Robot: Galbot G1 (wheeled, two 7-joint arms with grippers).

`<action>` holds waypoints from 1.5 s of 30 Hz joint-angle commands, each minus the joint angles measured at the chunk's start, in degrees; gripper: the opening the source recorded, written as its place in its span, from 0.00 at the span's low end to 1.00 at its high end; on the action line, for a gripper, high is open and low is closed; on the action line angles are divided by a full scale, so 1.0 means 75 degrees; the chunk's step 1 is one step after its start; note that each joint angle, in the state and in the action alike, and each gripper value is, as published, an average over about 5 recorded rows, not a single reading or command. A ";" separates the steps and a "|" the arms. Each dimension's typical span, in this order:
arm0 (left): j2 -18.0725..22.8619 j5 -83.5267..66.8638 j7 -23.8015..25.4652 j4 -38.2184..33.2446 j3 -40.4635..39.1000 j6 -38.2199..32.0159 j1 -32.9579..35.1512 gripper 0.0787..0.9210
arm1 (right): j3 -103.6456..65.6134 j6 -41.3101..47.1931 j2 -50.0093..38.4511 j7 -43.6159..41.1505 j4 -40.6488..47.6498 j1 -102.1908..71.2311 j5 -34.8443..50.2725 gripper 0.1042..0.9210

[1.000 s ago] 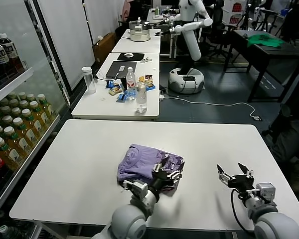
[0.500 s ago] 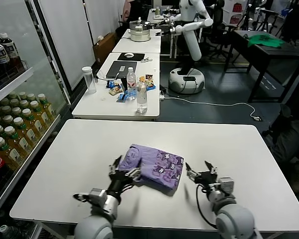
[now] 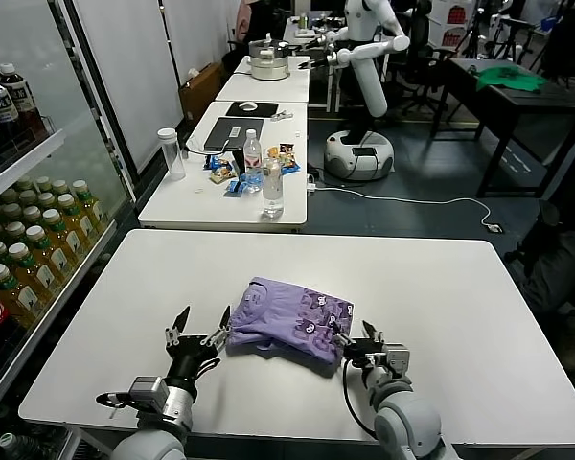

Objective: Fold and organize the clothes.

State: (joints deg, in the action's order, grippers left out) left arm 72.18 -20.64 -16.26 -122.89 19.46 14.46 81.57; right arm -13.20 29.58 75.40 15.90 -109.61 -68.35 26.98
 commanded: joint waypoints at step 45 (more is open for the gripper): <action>0.0023 0.0303 0.0641 -0.0291 -0.0143 -0.0341 0.0408 0.88 | -0.3532 -0.2780 -0.0670 -0.2094 -0.2341 -0.3554 -0.2477 0.72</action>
State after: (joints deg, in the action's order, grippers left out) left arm 72.26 -19.51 -13.72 -124.90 19.12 12.82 84.47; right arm -29.29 17.44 68.92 4.02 -115.77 -77.58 12.94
